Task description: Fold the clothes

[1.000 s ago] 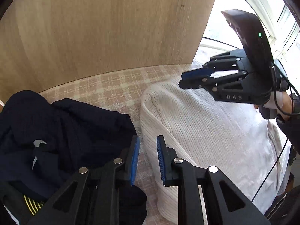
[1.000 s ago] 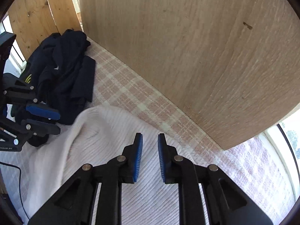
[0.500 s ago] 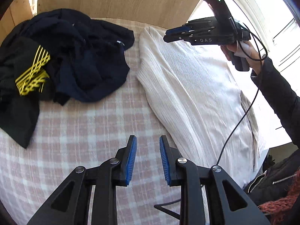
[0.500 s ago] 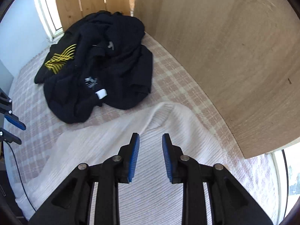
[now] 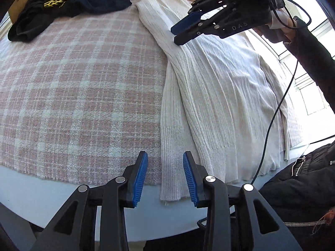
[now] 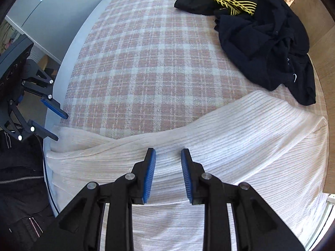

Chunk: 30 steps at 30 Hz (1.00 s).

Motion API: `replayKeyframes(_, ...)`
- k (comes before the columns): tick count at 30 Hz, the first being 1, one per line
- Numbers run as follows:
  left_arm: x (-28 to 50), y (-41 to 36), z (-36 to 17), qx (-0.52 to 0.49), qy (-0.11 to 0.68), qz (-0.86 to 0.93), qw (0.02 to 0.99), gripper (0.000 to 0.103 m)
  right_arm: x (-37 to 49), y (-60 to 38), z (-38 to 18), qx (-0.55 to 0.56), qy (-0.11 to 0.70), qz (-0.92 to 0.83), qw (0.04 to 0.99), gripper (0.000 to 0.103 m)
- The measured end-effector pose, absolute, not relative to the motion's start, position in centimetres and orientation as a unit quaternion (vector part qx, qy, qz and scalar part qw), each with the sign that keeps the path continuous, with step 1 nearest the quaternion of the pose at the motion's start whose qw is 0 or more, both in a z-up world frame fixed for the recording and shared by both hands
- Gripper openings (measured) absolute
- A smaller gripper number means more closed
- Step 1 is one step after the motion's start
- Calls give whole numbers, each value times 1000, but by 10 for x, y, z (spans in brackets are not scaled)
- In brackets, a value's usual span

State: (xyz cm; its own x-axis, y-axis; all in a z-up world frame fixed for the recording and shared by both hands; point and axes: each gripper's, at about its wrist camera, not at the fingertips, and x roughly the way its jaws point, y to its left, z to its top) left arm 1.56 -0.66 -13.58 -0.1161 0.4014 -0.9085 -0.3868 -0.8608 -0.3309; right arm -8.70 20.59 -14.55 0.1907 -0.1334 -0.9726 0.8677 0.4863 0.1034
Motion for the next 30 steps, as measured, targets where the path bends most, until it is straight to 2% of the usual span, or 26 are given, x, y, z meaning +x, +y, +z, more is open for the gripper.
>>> replayKeyframes(8, 34, 11, -138, -593, 38, 766, 245, 35, -53, 225, -134, 321, 539, -365, 688, 29)
replayKeyframes(11, 39, 16, -139, -587, 54, 772, 239, 25, -55, 225, -136, 313, 549, -384, 674, 34)
replayKeyframes(12, 40, 18, -139, -585, 57, 773, 238, 14, -59, 226, -137, 315, 550, -392, 668, 34)
replayKeyframes(13, 40, 17, -140, -583, 50, 775, 241, 8, -63, 227, -138, 316, 550, -400, 662, 34)
replayKeyframes(24, 46, 4, -124, -541, -53, 795, 270, 5, -130, 246, -169, 404, 523, -474, 581, 43)
replayKeyframes(28, 54, -26, -127, -547, -88, 794, 249, 3, -143, 251, -179, 429, 510, -485, 566, 56)
replayKeyframes(30, 60, -39, -134, -558, -95, 791, 234, 3, -144, 253, -179, 429, 510, -487, 565, 57)
